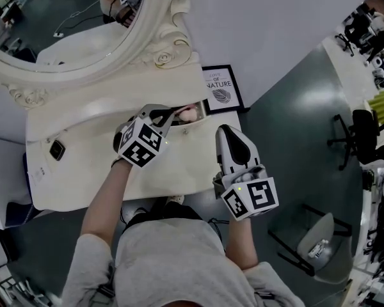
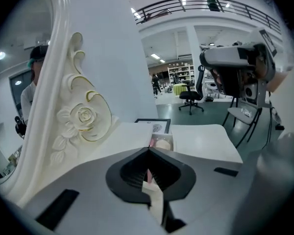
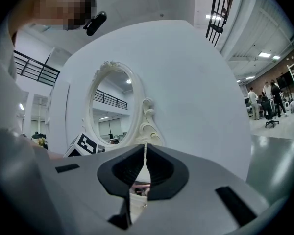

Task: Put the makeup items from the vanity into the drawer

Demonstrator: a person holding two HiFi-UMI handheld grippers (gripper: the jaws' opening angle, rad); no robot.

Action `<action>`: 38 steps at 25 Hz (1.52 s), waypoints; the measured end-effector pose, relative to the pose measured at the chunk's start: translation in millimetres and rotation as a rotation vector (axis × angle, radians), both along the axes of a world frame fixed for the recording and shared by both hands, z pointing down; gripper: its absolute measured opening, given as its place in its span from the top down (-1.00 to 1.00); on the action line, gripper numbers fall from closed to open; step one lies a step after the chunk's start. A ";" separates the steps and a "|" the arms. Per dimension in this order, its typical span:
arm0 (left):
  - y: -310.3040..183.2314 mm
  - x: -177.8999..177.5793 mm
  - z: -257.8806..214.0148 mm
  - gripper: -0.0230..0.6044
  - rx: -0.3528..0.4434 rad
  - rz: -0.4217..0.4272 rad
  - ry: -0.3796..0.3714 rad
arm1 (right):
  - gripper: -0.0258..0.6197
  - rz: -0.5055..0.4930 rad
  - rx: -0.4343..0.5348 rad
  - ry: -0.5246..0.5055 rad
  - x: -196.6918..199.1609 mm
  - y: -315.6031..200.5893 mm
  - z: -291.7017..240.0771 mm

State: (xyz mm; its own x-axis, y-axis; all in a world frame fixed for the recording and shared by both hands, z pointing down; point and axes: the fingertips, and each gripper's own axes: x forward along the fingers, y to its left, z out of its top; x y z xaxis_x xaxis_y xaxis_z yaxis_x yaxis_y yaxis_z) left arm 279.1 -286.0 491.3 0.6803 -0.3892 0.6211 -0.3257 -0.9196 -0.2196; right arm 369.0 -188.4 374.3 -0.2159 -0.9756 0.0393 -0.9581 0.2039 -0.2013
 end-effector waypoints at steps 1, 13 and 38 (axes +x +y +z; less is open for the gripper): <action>1.1 -3.8 -2.9 0.88 -0.009 -0.010 0.021 | 0.83 -0.007 0.001 0.002 -4.2 -0.3 -1.1; 24.0 -61.3 -55.2 0.88 -0.042 -0.119 0.302 | 0.83 -0.073 0.016 0.027 -58.1 -0.4 -12.5; 80.2 -225.2 -159.2 0.88 0.118 -0.310 0.598 | 0.83 -0.210 0.073 0.080 -196.8 16.7 -50.1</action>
State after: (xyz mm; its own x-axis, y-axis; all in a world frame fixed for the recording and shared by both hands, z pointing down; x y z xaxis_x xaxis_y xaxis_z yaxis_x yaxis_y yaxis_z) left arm 53.9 -205.8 332.1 0.7395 -0.6633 0.1145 -0.6665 -0.7454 -0.0134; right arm 172.2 -171.7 324.1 -0.4137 -0.9104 -0.0045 -0.9053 0.4119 -0.1039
